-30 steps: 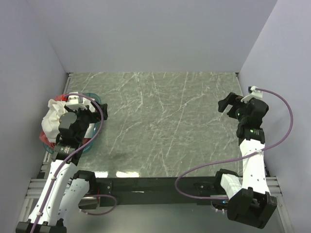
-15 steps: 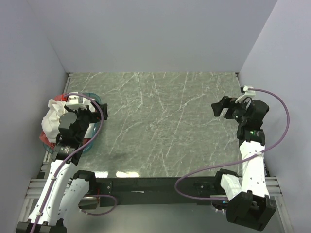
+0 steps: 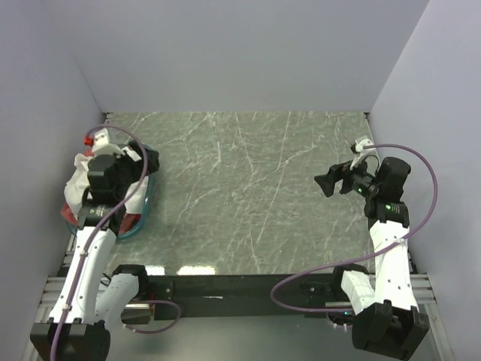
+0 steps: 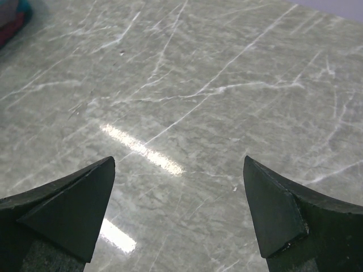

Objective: Fold and stack the t-shirts
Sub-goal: Grab the tshirt from the pile

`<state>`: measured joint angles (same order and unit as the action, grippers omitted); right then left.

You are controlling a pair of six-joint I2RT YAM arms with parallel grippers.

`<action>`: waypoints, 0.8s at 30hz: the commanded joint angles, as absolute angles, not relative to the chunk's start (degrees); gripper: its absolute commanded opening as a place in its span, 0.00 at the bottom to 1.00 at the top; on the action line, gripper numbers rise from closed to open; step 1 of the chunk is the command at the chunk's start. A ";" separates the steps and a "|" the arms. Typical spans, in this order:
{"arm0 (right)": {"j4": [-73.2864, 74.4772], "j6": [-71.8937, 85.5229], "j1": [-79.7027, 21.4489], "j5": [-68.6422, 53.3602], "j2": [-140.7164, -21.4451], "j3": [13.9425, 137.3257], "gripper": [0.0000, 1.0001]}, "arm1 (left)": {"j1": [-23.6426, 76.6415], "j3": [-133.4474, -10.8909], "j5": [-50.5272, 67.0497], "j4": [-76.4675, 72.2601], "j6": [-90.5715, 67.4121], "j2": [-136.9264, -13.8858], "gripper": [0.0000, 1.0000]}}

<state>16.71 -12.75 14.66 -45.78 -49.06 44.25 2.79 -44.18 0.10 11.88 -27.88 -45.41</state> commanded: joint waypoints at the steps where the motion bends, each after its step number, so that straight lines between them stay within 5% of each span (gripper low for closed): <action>1: 19.42 -17.22 13.97 -49.48 -47.72 47.11 1.00 | -1.30 -53.32 0.26 17.64 -38.82 -47.98 0.95; 8: 24.16 -19.42 13.80 -50.18 -49.66 49.39 1.00 | -2.99 -63.98 -20.20 40.13 -51.04 -53.08 0.88; 24: 23.38 -18.11 13.89 -51.51 -48.96 49.13 0.99 | -6.15 -62.76 -37.96 44.13 -55.20 -58.09 0.80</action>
